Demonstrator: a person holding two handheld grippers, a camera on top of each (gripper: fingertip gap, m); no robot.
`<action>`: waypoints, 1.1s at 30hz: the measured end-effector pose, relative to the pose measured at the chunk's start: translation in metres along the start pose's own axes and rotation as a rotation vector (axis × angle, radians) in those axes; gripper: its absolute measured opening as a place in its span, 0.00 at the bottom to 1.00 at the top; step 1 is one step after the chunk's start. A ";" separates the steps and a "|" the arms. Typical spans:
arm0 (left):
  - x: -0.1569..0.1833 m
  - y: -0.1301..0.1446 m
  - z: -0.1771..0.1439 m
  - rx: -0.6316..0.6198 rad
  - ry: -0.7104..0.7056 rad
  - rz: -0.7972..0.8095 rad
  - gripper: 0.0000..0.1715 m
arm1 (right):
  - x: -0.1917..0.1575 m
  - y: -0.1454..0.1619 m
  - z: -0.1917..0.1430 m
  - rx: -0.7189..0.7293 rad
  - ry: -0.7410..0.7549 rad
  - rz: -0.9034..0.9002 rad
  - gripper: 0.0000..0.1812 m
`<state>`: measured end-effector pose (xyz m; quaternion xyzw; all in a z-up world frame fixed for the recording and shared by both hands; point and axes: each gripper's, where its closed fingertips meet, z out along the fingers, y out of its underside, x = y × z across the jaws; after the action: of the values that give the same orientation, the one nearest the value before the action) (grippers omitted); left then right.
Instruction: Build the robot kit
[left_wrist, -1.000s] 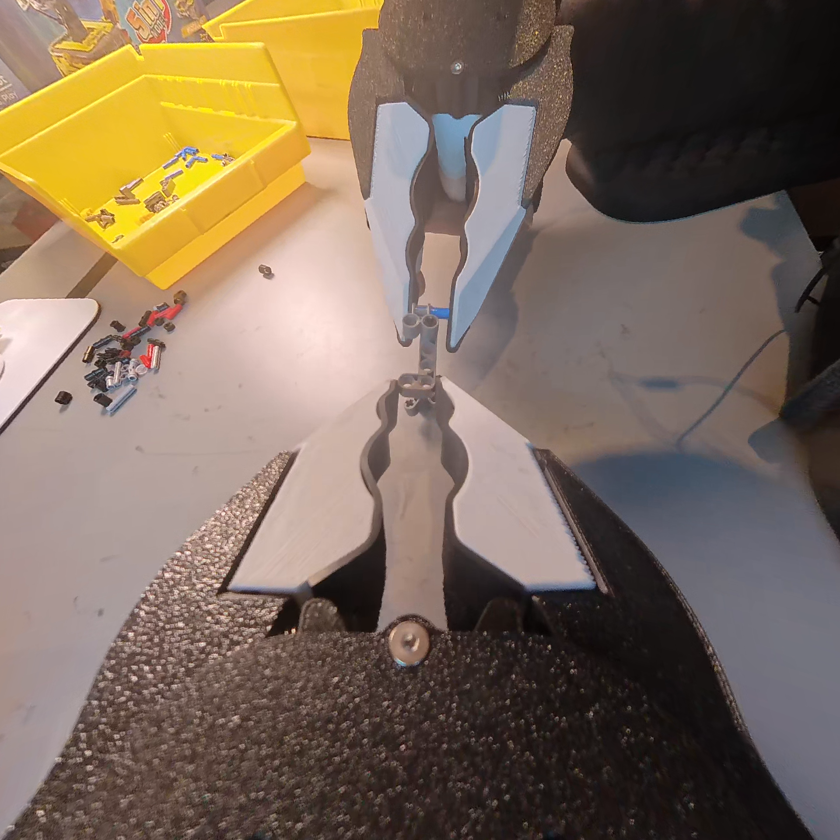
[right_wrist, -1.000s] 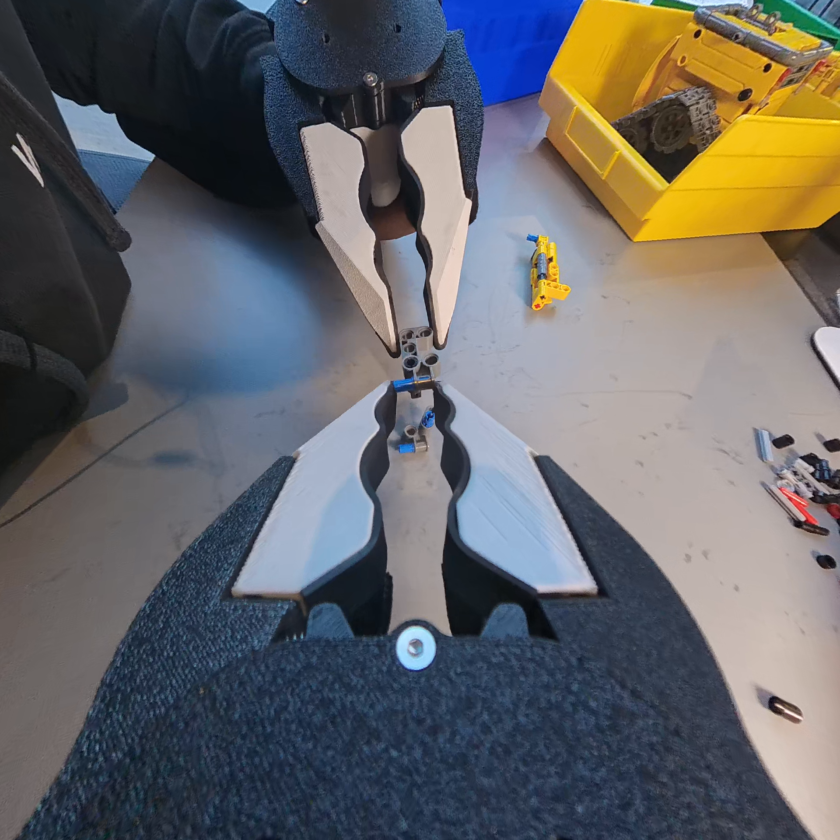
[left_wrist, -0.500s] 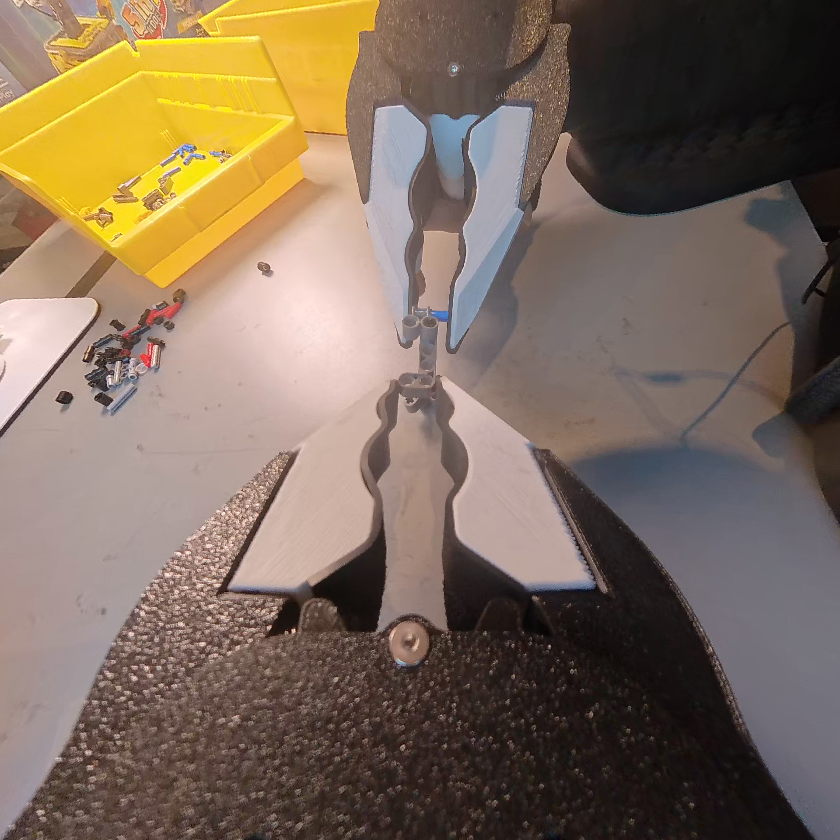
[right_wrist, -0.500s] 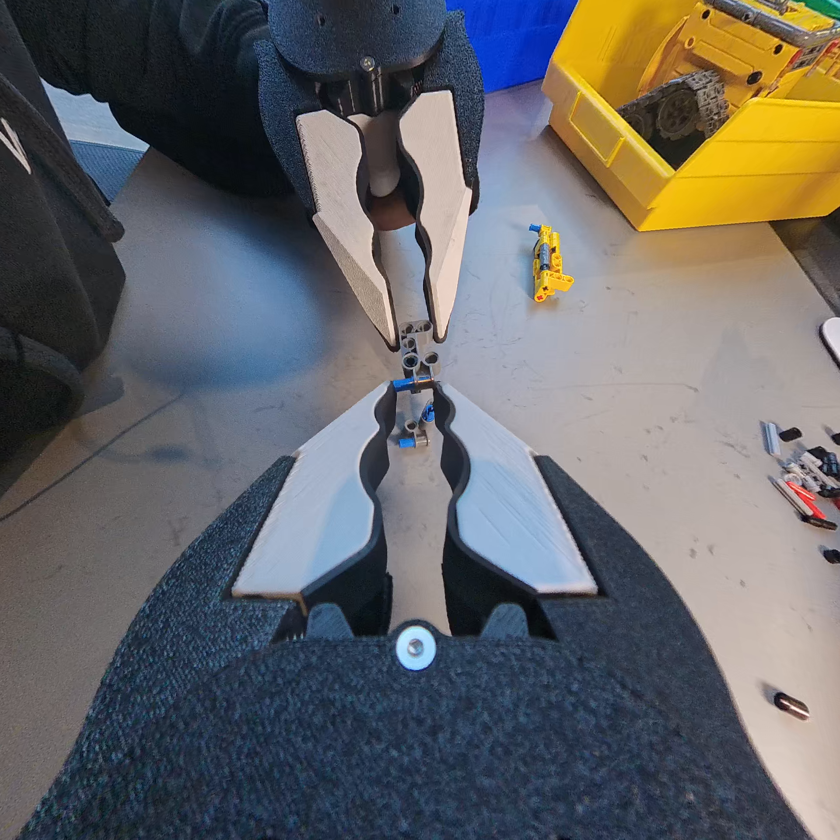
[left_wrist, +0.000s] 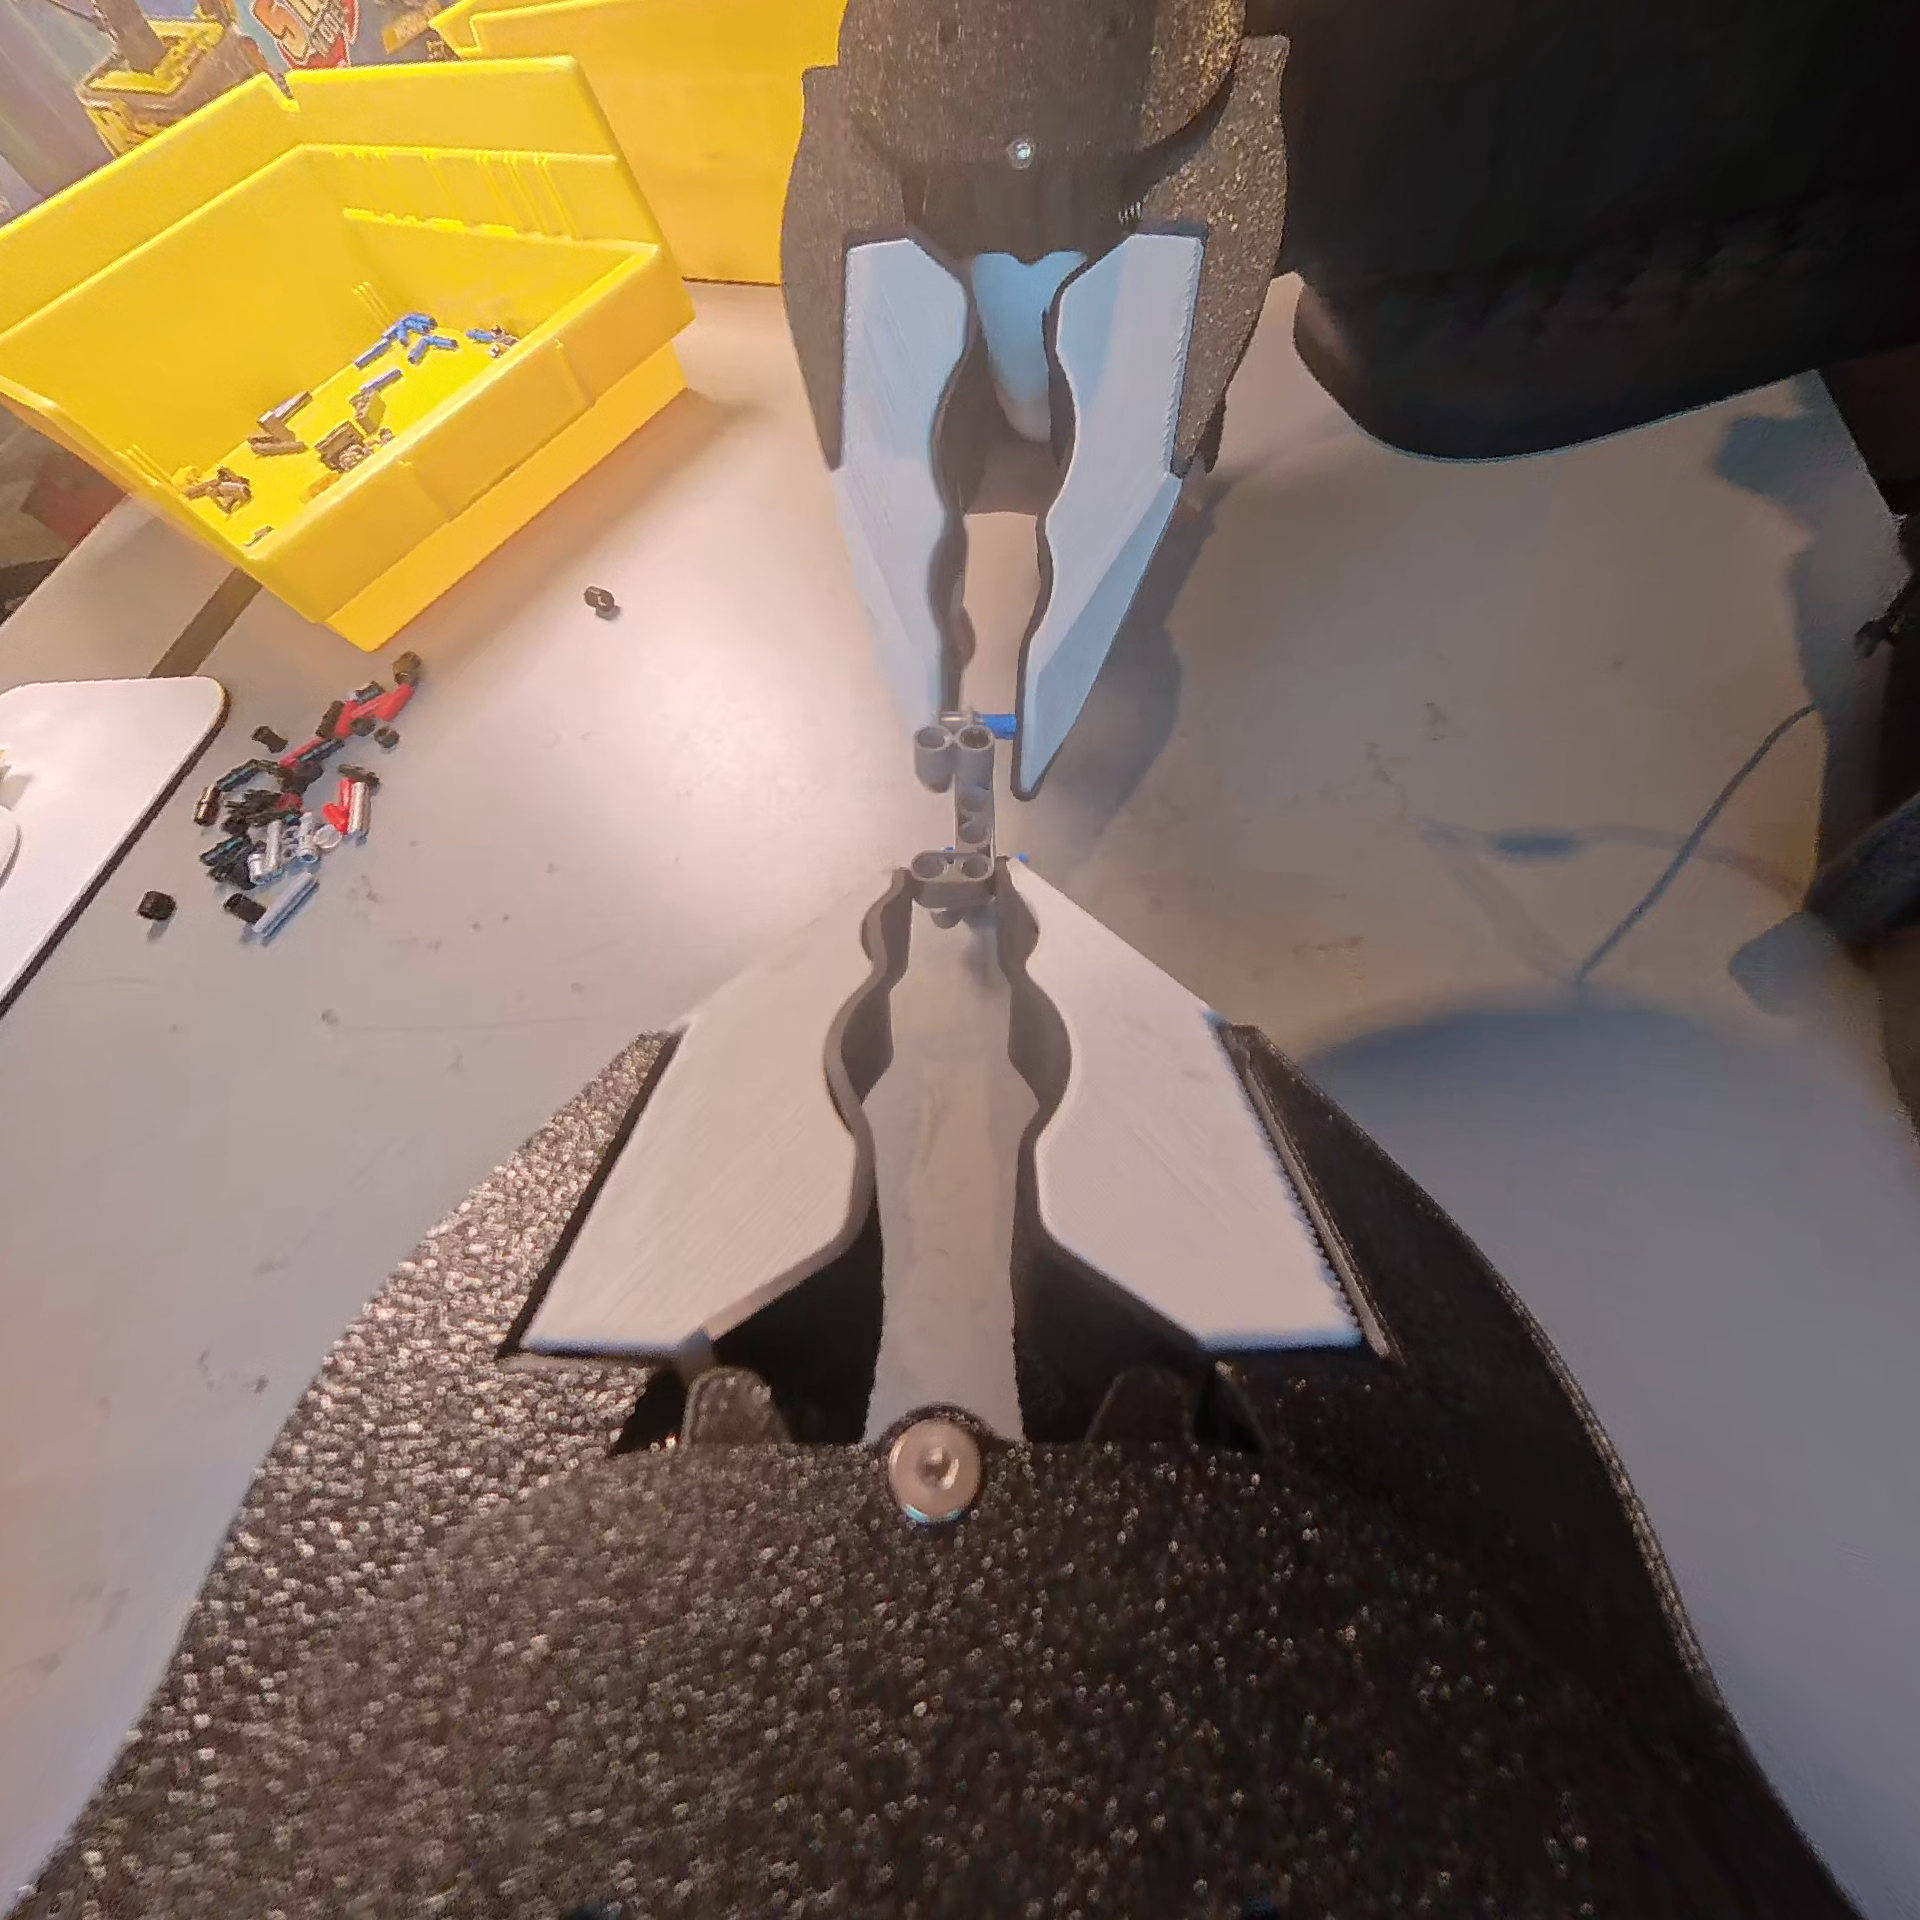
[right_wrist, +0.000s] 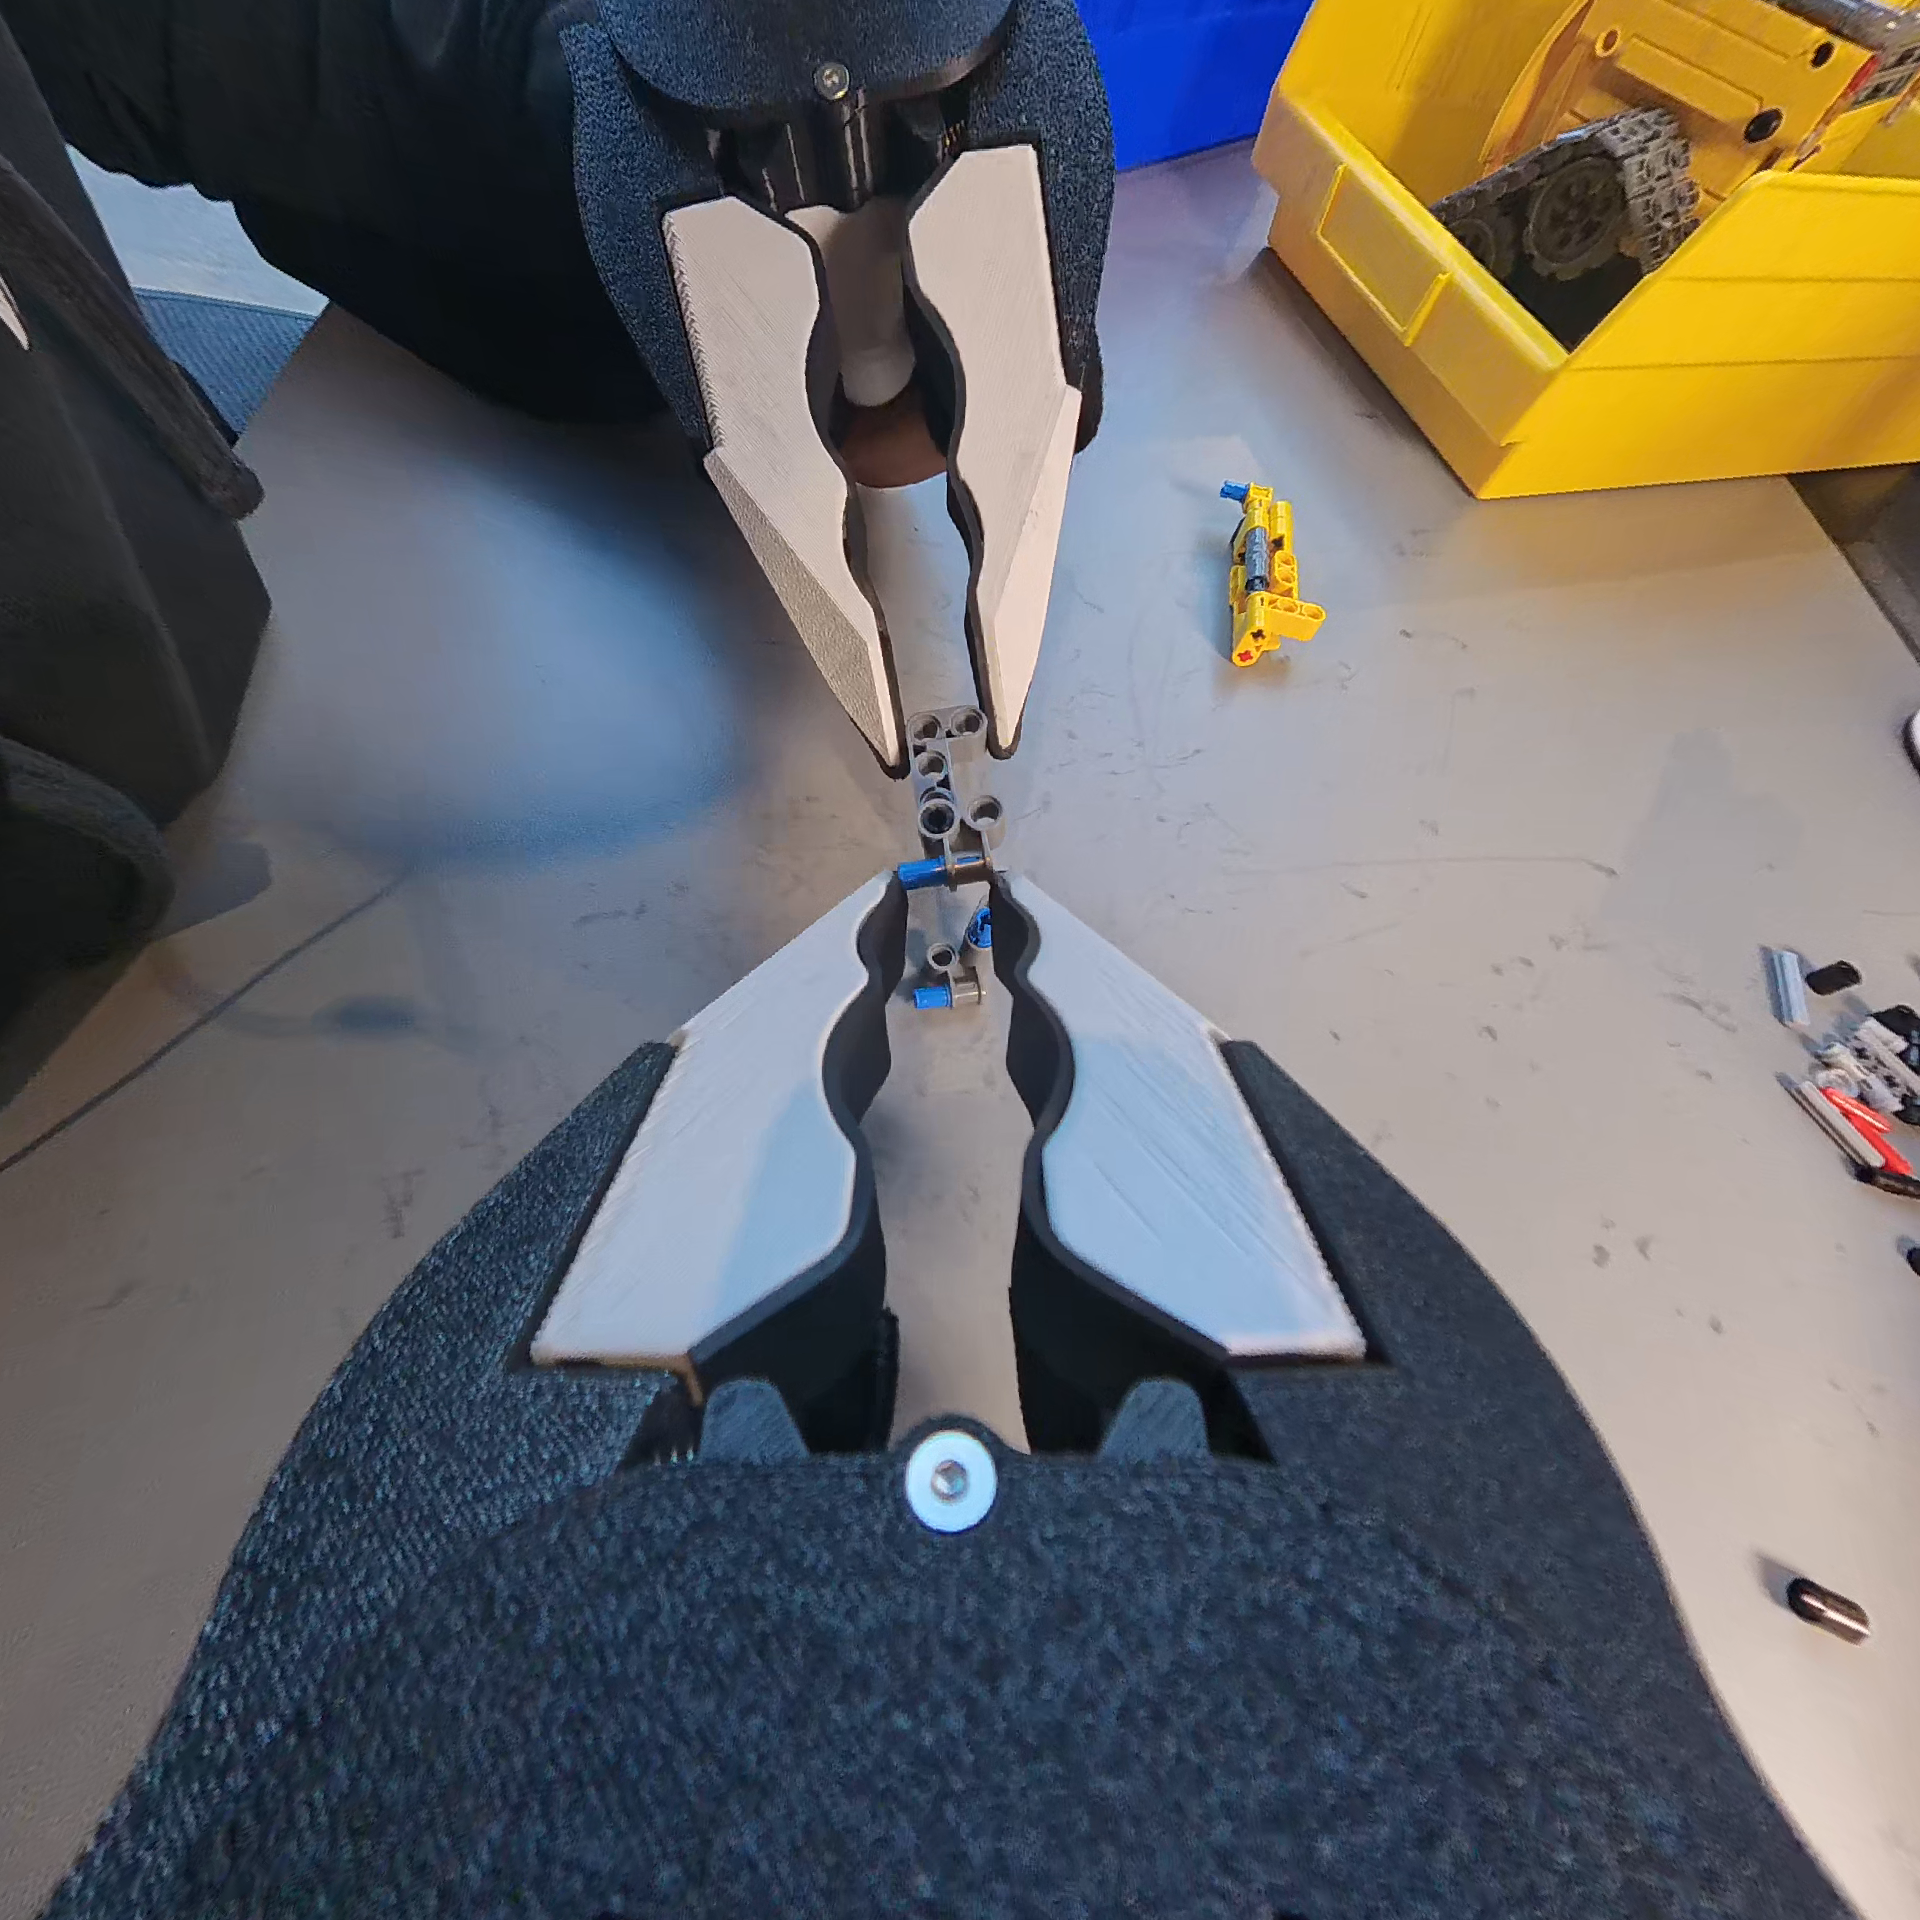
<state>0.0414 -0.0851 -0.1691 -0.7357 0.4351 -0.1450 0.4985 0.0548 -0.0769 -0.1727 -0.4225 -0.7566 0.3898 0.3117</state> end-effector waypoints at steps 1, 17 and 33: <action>-0.002 0.001 -0.001 -0.007 -0.009 0.002 0.09 | 0.000 0.001 0.000 -0.003 0.001 -0.001 0.06; -0.003 -0.007 -0.005 0.049 0.006 -0.039 0.09 | -0.002 -0.013 -0.003 0.049 0.008 -0.011 0.14; 0.003 -0.005 -0.002 0.033 0.024 -0.025 0.09 | 0.001 -0.010 0.000 0.035 0.021 0.001 0.09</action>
<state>0.0445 -0.0880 -0.1641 -0.7310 0.4294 -0.1671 0.5033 0.0503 -0.0792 -0.1646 -0.4215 -0.7460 0.3989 0.3267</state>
